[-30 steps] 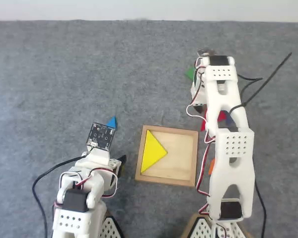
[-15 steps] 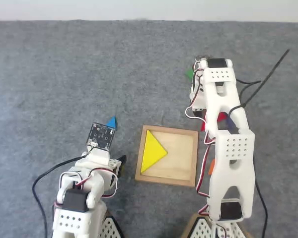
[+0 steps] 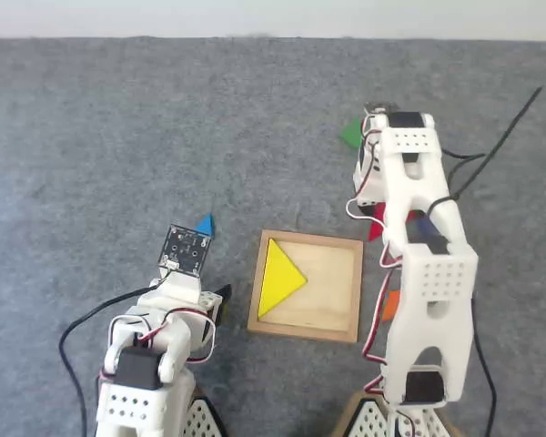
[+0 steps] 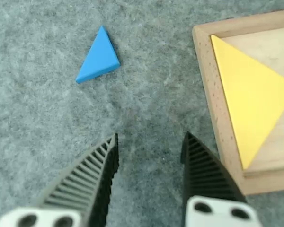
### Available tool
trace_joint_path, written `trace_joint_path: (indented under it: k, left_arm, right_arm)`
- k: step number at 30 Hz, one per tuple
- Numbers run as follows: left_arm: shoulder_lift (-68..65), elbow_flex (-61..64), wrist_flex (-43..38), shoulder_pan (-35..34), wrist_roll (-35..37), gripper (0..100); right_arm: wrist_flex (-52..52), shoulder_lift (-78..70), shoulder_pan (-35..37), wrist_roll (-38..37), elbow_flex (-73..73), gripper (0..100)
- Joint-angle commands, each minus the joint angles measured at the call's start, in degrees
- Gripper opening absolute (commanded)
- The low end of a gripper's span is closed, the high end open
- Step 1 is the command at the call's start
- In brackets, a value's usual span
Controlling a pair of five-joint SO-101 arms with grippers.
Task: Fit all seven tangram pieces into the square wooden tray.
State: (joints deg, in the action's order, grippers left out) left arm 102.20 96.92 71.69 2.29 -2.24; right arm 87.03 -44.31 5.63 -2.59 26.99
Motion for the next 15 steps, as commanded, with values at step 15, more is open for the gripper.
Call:
trace_joint_path:
  k: [15]
  left_arm:
    - [0.4,-0.4,-0.3,0.3,-0.1,21]
  right_arm:
    - [-10.1,5.8,-0.7,-1.1,-9.8,31.6]
